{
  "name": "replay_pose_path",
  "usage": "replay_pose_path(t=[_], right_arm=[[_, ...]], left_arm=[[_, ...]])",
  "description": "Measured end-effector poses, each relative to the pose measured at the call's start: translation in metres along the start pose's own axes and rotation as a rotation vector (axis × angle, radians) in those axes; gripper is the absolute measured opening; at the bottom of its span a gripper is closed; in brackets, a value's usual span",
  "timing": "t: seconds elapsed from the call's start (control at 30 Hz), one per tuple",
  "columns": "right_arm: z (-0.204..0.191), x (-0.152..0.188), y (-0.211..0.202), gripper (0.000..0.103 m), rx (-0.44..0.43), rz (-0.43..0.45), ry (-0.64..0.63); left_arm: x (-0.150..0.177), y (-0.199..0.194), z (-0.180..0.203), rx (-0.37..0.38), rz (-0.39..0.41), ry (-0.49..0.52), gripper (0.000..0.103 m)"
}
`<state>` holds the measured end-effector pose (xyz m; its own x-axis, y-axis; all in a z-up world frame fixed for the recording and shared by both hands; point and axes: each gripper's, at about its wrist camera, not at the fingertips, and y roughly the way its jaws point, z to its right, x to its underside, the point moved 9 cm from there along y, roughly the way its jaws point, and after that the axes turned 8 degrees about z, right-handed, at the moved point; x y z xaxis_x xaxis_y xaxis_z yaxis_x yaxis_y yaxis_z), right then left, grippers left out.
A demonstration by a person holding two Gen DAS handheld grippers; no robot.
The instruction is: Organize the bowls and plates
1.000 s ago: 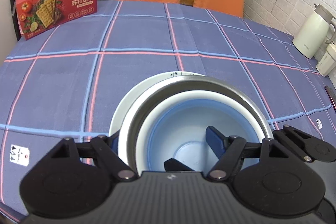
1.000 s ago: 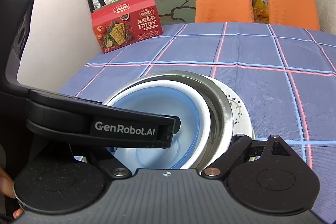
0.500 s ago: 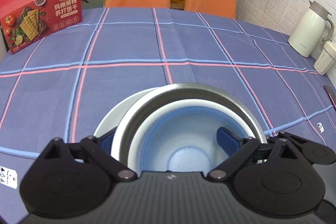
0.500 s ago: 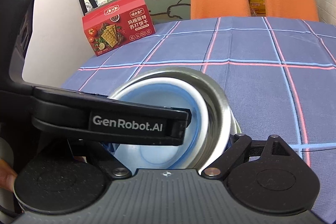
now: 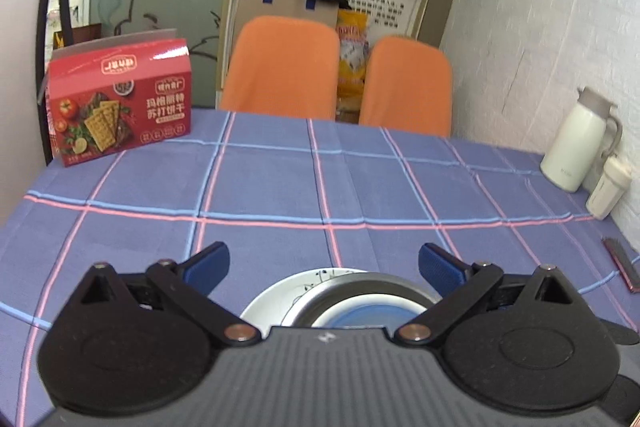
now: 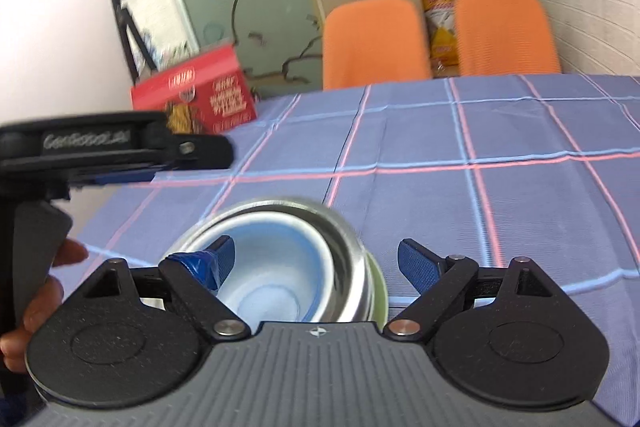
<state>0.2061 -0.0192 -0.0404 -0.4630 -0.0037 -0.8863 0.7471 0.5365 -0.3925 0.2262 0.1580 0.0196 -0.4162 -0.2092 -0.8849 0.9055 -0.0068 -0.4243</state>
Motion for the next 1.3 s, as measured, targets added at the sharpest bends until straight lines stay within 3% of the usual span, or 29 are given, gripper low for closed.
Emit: replay_pose_path(t=[0.3,0.73,1.3], right_arm=[[0.014,0.021,-0.053,0.076,0.068,0.084,0.036],[0.039,0.091,-0.128,0.076,0.168,0.128,0.086],[0.023,0.121,-0.177,0.076,0.179,0.18,-0.01]], left_arm=[[0.042,-0.055,0.03,0.033,0.038,-0.022,0.099],[0.123,-0.123,0.064,0.006,0.052,0.095,0.099],[0.15,-0.176,0.079,0.025,0.12,0.154,0.1]])
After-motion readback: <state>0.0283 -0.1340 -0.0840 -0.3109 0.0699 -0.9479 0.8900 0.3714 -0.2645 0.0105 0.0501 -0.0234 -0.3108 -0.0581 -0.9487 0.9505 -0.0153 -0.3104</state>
